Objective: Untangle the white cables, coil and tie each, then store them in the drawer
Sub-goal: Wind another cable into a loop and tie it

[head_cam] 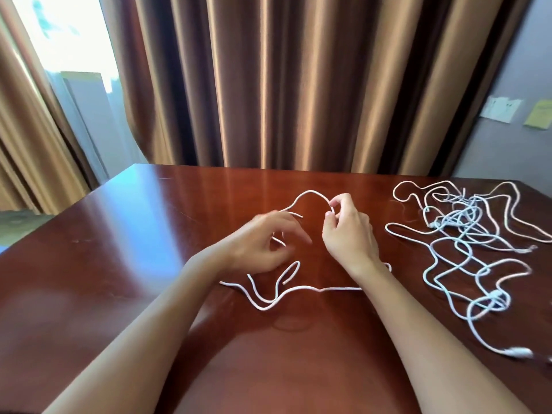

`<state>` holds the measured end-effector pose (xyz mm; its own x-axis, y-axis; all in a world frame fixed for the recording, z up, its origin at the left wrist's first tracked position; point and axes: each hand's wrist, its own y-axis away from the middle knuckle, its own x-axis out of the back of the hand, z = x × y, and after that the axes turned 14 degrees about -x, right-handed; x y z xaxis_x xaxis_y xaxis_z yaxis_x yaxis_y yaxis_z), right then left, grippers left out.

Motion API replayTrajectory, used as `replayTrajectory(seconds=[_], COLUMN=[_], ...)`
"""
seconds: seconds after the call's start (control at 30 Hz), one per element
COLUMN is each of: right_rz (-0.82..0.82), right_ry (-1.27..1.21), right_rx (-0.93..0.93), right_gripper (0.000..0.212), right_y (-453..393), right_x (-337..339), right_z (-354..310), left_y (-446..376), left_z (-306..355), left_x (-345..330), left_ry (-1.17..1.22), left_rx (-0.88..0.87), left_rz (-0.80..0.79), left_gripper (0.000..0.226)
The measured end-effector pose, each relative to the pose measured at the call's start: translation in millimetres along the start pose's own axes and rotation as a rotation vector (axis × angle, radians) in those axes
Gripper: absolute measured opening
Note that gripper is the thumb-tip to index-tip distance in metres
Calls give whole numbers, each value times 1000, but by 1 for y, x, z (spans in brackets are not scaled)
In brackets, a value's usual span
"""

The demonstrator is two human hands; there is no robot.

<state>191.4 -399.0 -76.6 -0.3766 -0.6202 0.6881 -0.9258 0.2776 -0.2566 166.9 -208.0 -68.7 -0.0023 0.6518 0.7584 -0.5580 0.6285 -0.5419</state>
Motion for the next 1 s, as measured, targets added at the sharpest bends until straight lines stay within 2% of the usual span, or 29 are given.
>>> replayTrajectory(seconds=[0.07,0.1,0.17,0.23,0.27,0.33,0.4,0.47,0.6,0.67,0.73,0.8,0.87,1.0], right_rz=[11,32,131,251,295,250,48,-202,-515,-697,-803,-828,-754,-557], right_ry=[136,212,318,343,304,164,-18,-179,-495,-634,-650,-646,-660,-665], right_rx=[49,77,159,293,374,544,642,608,283,160,103,100,141,182], right_gripper=[18,21,22,23,23,19,16,20,24,40,56,58,45,24], right_y=[-1,-1,-1,-1,-2,-1,1,6,12,14,16,19,20,18], right_x=[-1,-2,-4,-5,-5,-4,-7,-14,-21,-14,-8,-7,-9,-9], right_z=[5,8,8,6,3,-2,-5,-6,-8,-12,-15,-15,-16,-16], left_y=[1,2,1,1,1,1,1,2,1,-1,-3,-3,-3,-1], left_z=[8,9,9,8,7,6,3,1,1,2,3,2,2,-3], left_x=[2,1,-3,-6,-6,-7,-7,-6,5,11,14,15,15,16], left_ry=[173,204,203,162,117,7,-29,-8,259,384,434,412,383,330], left_rx=[46,70,133,195,199,163,158,166,147,86,60,56,66,130], left_rz=[-234,-286,-313,-319,-326,-327,-263,-159,89,276,451,543,572,491], left_gripper=[43,37,18,34,35,28,16,7,10,7,15,21,25,39])
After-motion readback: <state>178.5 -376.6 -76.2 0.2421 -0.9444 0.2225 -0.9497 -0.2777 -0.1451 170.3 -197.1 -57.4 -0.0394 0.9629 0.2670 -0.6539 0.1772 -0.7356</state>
